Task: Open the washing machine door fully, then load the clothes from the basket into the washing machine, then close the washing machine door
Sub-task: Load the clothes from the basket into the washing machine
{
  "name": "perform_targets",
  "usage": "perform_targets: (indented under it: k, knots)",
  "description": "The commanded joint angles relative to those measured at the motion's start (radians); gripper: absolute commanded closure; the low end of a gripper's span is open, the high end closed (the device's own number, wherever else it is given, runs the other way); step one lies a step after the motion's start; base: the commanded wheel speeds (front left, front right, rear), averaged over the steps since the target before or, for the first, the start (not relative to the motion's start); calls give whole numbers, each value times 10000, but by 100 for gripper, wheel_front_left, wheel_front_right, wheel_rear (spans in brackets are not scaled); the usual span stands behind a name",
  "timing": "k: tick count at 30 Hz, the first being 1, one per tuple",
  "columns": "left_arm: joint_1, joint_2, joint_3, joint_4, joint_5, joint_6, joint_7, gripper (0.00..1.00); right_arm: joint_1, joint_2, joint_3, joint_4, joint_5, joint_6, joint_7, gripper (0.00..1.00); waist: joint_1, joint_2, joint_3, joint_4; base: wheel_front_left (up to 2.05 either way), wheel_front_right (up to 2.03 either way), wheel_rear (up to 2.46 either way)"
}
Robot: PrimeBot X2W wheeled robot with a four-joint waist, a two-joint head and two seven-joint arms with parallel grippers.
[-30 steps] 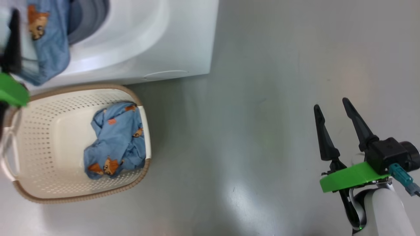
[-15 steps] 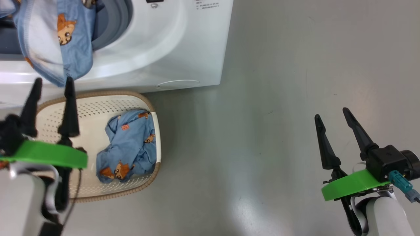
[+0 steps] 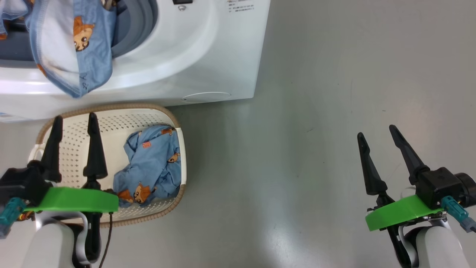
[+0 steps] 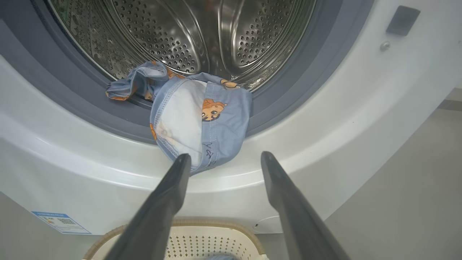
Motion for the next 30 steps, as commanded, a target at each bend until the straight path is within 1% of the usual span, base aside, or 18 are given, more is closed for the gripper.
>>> perform_targets:
  k: [1,8,17,23,30]
  knots:
    - [169,141,486,-132,226,-123,-51,0,230,-9,234,-234,-89,16,28,0,0,0,-9,2,0,0,0]
    - [216,-228,875,-10,662,-518,-51,0,253,-7,273,-215,-90,16,32,0,0,0,-28,-33,0,0,0]
    - [115,-453,1230,134,1016,-819,-51,0,266,-4,317,-191,-87,16,24,0,0,0,45,-67,0,0,0]
    - [-83,-489,1406,464,1180,-937,-51,0,211,7,392,-183,-77,16,14,0,0,0,173,-179,0,0,0]
    - [-574,-327,1483,957,1423,-983,-51,0,122,30,384,-124,-51,16,-63,0,0,0,380,-342,0,0,0]
